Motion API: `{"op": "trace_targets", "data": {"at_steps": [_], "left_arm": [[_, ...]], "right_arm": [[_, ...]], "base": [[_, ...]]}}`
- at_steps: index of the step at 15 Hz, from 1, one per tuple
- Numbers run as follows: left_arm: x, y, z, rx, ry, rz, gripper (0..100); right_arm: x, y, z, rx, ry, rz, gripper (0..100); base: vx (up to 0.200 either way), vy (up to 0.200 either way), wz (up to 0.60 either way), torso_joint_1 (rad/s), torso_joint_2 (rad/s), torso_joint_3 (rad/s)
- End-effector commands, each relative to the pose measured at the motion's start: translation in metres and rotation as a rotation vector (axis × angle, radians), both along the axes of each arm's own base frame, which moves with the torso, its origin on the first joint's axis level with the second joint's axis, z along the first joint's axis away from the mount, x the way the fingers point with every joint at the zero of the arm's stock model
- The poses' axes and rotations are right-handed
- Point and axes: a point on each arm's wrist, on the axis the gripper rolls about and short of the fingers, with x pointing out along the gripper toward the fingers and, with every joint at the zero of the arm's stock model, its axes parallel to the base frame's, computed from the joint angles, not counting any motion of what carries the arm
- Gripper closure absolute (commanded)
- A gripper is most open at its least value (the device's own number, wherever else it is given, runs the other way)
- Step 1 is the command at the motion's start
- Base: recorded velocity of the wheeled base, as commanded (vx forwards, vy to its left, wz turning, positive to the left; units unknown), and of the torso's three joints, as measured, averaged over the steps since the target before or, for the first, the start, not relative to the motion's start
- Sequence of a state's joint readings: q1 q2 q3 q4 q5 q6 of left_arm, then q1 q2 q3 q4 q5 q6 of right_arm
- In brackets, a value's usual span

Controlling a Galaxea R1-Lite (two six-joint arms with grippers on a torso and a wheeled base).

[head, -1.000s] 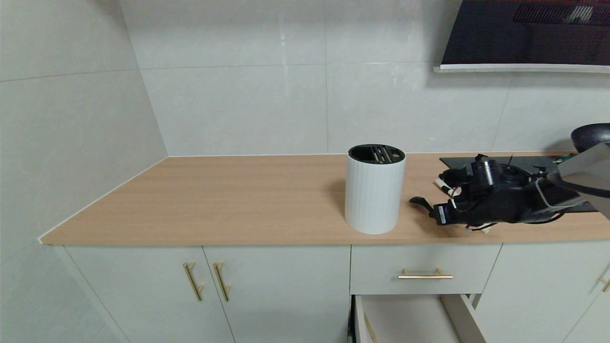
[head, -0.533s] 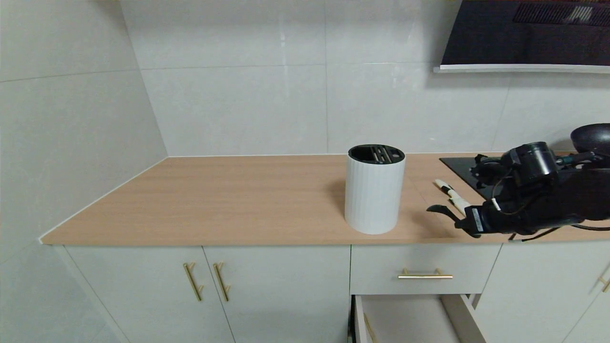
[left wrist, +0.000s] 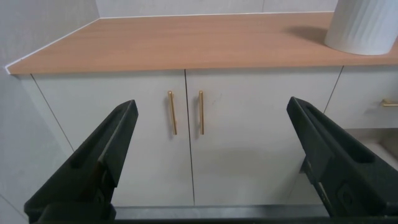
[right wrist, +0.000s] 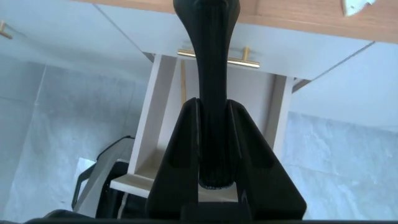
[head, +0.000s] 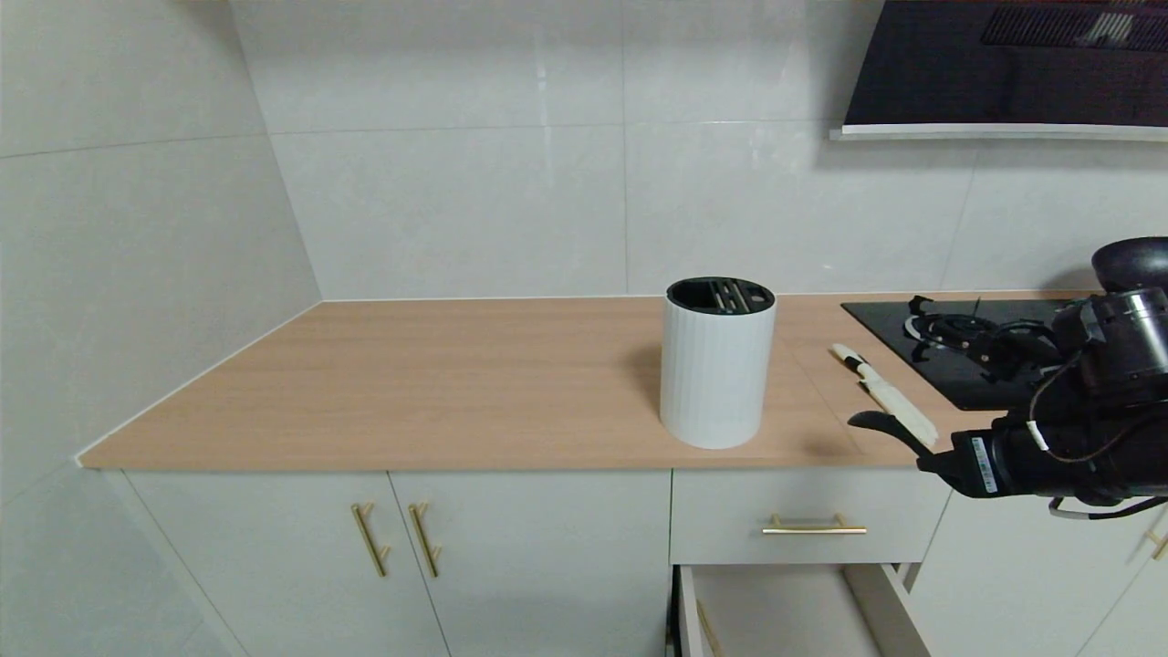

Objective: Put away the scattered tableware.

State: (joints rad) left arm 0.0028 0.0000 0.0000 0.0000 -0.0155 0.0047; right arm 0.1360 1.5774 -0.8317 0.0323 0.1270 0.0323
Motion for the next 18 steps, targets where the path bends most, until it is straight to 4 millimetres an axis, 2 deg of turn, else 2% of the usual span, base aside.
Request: {"op": "trace_targets", "data": {"at_steps": [1, 4, 18], "left_arm": [[0.0, 0.0, 0.0, 0.0, 0.0, 0.0, 0], [0.0, 0.0, 0.0, 0.0, 0.0, 0.0, 0], [0.0, 0.0, 0.0, 0.0, 0.0, 0.0, 0]], "right_arm": [[0.002, 0.003, -0.008, -0.006, 0.022, 0.011, 100], [0.002, 0.003, -0.013, -0.009, 0.018, 0.012, 100], [-0.002, 0.007, -0.024, -0.07, 0.03, 0.067, 100]], "base": [[0.0, 0.0, 0.0, 0.0, 0.0, 0.0], [0.0, 0.0, 0.0, -0.121, 0.27, 0.154], [0.0, 0.0, 0.0, -0.201, 0.48, 0.281]]}}
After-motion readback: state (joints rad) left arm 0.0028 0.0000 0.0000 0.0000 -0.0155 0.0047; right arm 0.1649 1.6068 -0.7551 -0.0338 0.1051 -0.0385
